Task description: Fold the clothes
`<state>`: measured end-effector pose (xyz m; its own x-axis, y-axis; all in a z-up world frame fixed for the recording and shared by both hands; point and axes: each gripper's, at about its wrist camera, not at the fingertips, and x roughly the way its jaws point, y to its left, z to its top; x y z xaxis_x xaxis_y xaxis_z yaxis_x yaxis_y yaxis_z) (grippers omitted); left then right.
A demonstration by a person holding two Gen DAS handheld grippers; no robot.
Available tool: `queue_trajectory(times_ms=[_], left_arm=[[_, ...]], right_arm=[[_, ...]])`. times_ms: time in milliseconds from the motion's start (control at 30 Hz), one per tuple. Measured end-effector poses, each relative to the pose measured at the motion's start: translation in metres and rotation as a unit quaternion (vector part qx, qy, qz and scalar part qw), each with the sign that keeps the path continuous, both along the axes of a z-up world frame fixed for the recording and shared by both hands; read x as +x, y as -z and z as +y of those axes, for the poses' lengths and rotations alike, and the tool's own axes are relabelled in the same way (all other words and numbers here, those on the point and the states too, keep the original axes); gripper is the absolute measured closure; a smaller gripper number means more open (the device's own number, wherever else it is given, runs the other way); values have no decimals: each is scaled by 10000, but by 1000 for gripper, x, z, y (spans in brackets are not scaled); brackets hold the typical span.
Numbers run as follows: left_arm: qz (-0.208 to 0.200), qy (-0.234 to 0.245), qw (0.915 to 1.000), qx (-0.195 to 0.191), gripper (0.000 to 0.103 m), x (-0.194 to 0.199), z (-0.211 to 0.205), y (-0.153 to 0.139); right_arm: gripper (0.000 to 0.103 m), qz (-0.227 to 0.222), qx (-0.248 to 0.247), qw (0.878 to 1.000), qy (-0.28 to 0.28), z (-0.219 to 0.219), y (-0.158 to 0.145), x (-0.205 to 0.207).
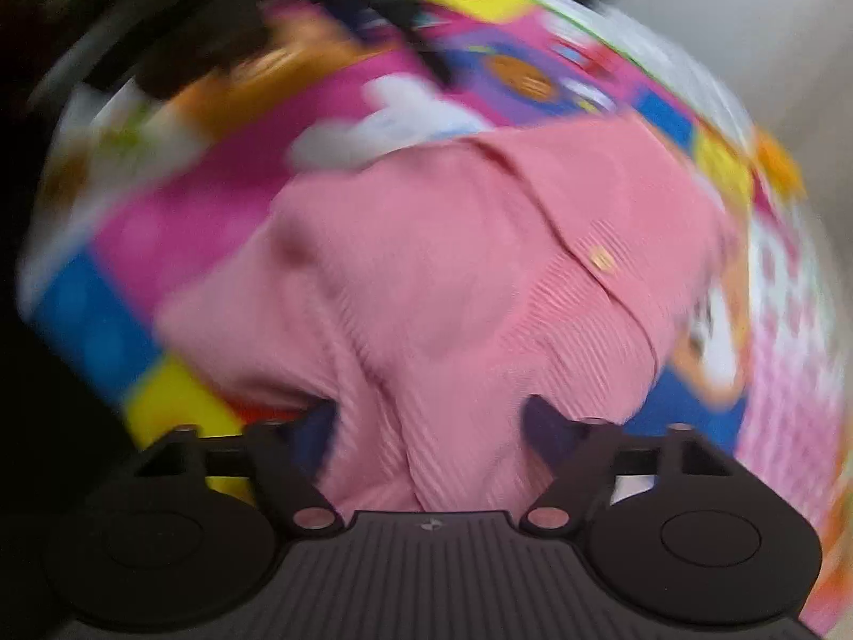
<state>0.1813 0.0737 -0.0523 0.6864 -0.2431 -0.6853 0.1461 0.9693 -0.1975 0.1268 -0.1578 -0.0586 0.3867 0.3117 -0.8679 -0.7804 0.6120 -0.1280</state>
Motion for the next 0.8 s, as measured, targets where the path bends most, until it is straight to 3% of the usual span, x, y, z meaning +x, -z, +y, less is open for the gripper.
queue_trajectory(times_ms=[33,100,200,267,333,367,433,533,567,633,700,800], left_arm=[[-49,247,9996,89,0,-8,-5,-5],[-147,739,9968,268,0,-23,-15,-14],[-294,1474,9872,535,0,-47,-29,-29],[-357,1987,9760,814,0,-64,-43,-33],[-375,2486,9595,1273,0,-80,-62,-27],[-385,2702,9498,1530,0,-87,-73,-21],[-522,2746,9356,2157,0,-88,-91,-4],[-738,2744,9075,3093,0,-89,-117,23],[-764,2614,9116,3079,0,-83,-117,24],[-658,2104,9432,2487,0,-64,-103,13],[-410,1658,9697,1747,0,-44,-86,2],[-138,1340,9866,921,0,-17,-66,-4]], right_arm=[[37,298,335,9980,456,-9,-1,12],[37,875,982,9824,1327,-25,-3,35],[37,1413,1575,9567,1999,-44,1,51],[37,1618,1809,9446,2211,-52,2,56],[37,1618,1882,9420,2259,-53,1,55],[37,1594,1902,9419,2265,-54,0,53],[37,1282,1741,9550,2029,-50,-5,42],[17,394,1225,9838,1252,-43,-15,12],[15,25,1013,9906,921,-41,-18,0],[15,-582,583,9962,293,-36,-18,-20],[15,-1029,294,9942,-138,-29,-12,-31],[15,-1666,-188,9843,-556,2,5,-34]])
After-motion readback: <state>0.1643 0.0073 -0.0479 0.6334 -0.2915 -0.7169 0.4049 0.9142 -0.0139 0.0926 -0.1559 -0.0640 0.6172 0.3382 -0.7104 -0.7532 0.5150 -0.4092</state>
